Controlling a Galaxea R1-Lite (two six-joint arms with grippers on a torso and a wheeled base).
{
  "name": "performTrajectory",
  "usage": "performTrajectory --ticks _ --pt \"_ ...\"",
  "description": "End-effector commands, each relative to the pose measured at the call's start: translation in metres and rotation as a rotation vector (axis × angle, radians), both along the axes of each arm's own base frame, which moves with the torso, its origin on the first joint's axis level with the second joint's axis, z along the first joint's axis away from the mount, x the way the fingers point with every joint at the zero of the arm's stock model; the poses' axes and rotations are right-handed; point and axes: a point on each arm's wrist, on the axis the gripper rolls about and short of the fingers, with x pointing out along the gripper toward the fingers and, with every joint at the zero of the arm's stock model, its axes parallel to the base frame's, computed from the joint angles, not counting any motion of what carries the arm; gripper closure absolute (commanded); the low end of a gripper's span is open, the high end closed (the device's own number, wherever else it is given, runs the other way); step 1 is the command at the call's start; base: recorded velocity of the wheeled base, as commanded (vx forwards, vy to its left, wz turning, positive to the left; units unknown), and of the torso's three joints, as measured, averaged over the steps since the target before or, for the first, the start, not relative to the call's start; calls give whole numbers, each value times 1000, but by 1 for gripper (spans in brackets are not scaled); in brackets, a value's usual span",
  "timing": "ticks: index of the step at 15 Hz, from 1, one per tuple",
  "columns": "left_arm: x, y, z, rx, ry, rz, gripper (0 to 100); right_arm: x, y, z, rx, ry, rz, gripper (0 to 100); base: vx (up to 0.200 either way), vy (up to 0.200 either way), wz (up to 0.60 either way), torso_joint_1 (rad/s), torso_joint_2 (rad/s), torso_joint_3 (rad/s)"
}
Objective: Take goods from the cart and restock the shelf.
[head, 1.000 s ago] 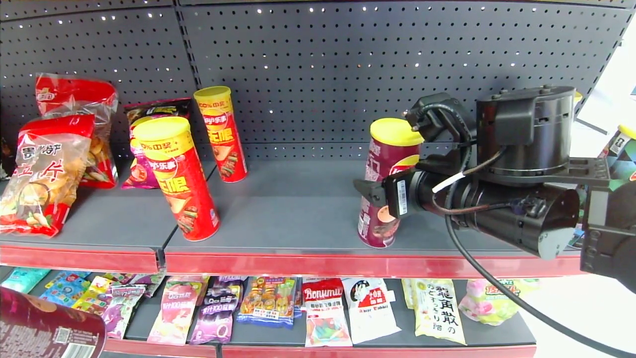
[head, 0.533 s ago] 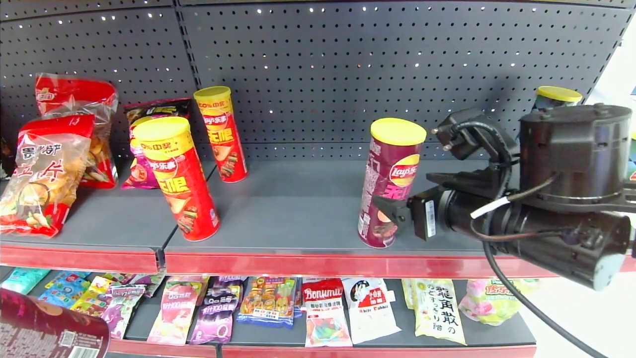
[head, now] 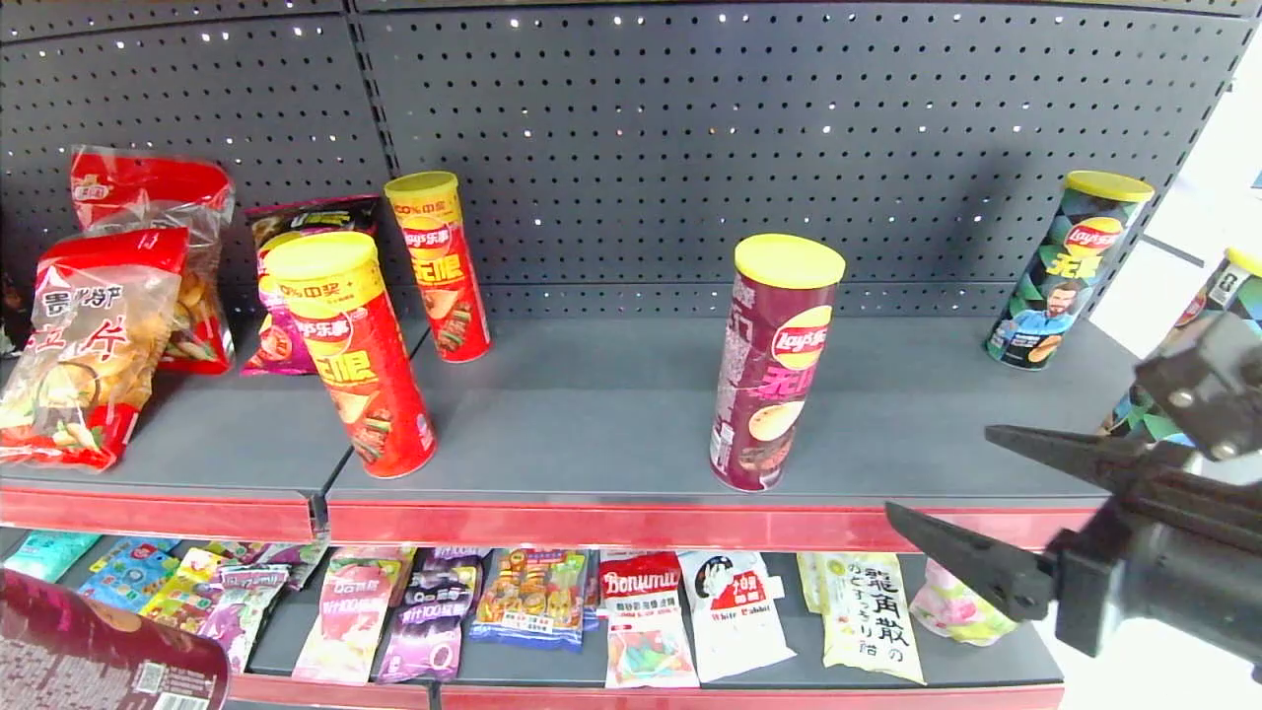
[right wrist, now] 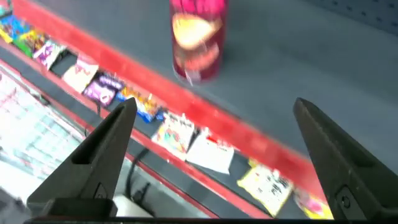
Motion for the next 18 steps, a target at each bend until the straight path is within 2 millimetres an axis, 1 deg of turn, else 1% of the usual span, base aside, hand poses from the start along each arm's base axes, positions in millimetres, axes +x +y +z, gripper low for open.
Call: performTrajectory --ticks 1,2,3,5,6,8,9,10,11,12,14,15,16,17,18 --pt "2 0 0 -1 13 -12 100 -35 -45 5 23 -53 -66 0 0 0 0 0 0 0" --pt "2 0 0 -1 15 -18 100 -40 -54 5 15 -46 -110 0 0 0 0 0 0 0" --pt "2 -1 0 -3 15 -24 100 -53 -73 5 9 -40 -208 0 0 0 0 0 0 0" --pt "4 -1 0 -3 20 -25 100 -85 -99 -6 -9 -12 -353 0 0 0 0 0 0 0" --pt "5 -1 0 -3 26 -32 100 -103 -108 -13 -15 5 -414 0 0 0 0 0 0 0" --pt "6 -2 1 -5 34 -79 100 -133 -117 -25 1 -24 -502 0 0 0 0 0 0 0" --pt "8 -3 1 -7 41 -110 100 -147 -119 -34 8 -40 -546 0 0 0 0 0 0 0" --pt "10 -3 1 -8 54 -136 100 -161 -120 -47 -9 -2 -597 0 0 0 0 0 0 0" --pt "11 -3 1 -9 61 -142 100 -166 -120 -52 -20 22 -612 0 0 0 0 0 0 0" --pt "16 -4 3 -11 78 -160 100 -178 -120 -61 -36 55 -626 0 0 0 0 0 0 0" --pt "20 -4 5 -13 89 -180 100 -186 -117 -70 -31 54 -688 0 0 0 0 0 0 0" --pt "21 -4 6 -14 92 -189 100 -184 -113 -70 -30 67 -758 0 0 0 0 0 0 0" --pt "21 -5 6 -15 95 -201 100 -175 -106 -64 -30 114 -863 0 0 0 0 0 0 0" --pt "21 -5 5 -16 98 -209 100 -171 -103 -59 -21 129 -900 0 0 0 0 0 0 0" --pt "21 -5 4 -17 100 -217 100 -172 -102 -63 -3 123 -854 0 0 0 0 0 0 0"
